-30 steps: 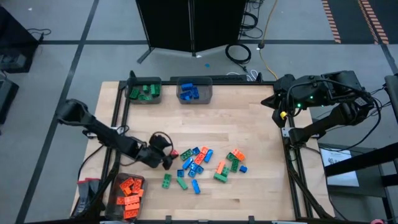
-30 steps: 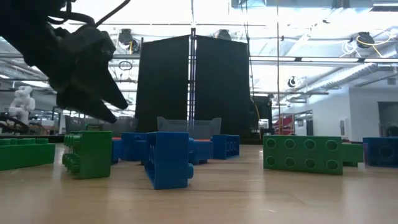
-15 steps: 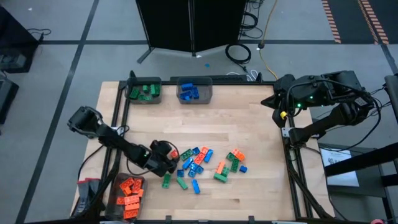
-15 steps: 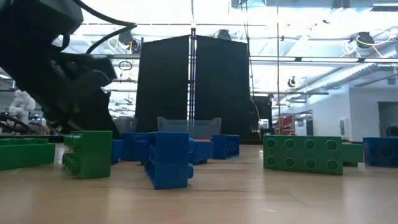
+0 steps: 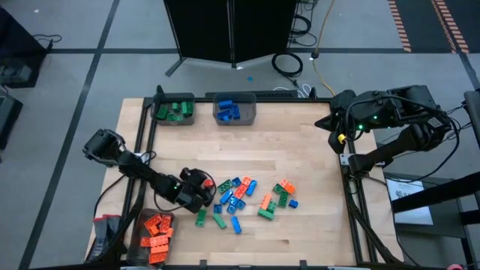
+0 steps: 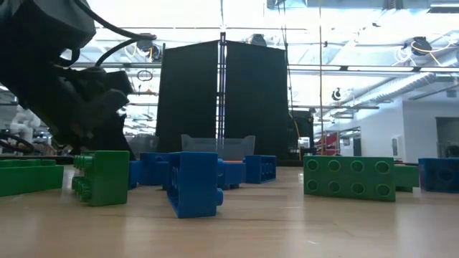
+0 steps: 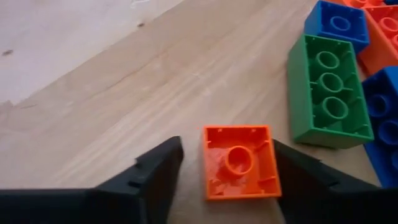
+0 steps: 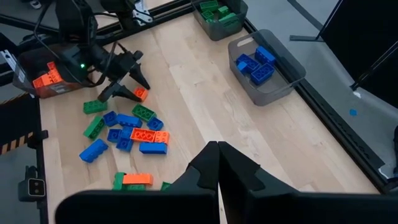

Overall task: Sort blocks
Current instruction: Put the orange gamepiece into the bottom black bin, then put the green gamepiece into the top left black bin

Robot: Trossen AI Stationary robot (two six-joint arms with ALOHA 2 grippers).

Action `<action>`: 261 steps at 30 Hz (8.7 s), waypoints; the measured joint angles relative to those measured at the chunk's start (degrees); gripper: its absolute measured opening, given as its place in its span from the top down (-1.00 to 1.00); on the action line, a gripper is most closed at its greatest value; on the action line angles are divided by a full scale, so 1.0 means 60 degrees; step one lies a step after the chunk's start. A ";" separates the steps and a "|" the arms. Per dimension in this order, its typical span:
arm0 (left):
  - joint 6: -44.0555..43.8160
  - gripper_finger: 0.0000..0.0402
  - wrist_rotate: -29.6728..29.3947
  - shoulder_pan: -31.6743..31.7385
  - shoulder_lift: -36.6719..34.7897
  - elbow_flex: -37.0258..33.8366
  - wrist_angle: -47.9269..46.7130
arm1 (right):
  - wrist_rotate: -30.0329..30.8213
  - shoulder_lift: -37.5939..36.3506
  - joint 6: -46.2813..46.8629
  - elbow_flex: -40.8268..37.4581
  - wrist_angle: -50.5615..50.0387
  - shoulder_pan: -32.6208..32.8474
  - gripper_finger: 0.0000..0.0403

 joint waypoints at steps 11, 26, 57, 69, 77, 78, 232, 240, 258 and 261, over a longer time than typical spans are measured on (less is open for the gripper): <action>-0.0532 0.38 0.0167 0.0009 -0.0075 0.0003 0.0147 | 0.0000 0.0002 -0.0086 0.0000 0.0004 -0.0001 1.00; 0.0741 0.38 0.0351 -0.0005 -0.1366 0.0988 0.0070 | 0.0004 -0.0001 -0.0162 0.0000 0.0007 -0.0001 1.00; 0.2098 0.38 0.4881 -0.1619 -0.4393 0.2993 -0.4671 | 0.0033 0.0001 -0.0128 0.0000 0.0023 0.0001 1.00; -0.1164 0.38 0.6148 -0.4075 -0.4415 0.2993 -0.7386 | 0.0033 0.0002 -0.0126 0.0000 0.0117 0.0000 1.00; -0.3097 0.38 0.6340 -0.5346 -0.4398 0.2990 -0.8108 | 0.0033 0.0002 -0.0141 0.0000 0.0126 0.0003 1.00; -0.3232 0.38 0.6437 -0.5460 -0.4376 0.2990 -0.8204 | 0.0033 0.0002 -0.0144 0.0000 0.0131 0.0002 1.00; -0.4443 0.39 0.6372 -0.0692 0.2559 0.6088 -0.7263 | 0.0000 0.0001 -0.1078 0.0000 -0.0036 -0.0001 1.00; -0.3643 0.39 0.5923 -0.0566 0.2502 0.6780 -0.8682 | 0.0000 0.0002 -0.1171 0.0000 -0.0029 0.0003 1.00; -0.0603 0.39 0.1148 0.2241 0.0489 0.6855 -1.0680 | 0.0000 -0.0002 -0.1171 0.0000 0.0007 0.0001 1.00; 0.0238 0.39 0.0273 0.3077 0.0160 0.6855 -1.0671 | 0.0000 -0.0002 -0.1171 0.0000 0.0007 0.0000 1.00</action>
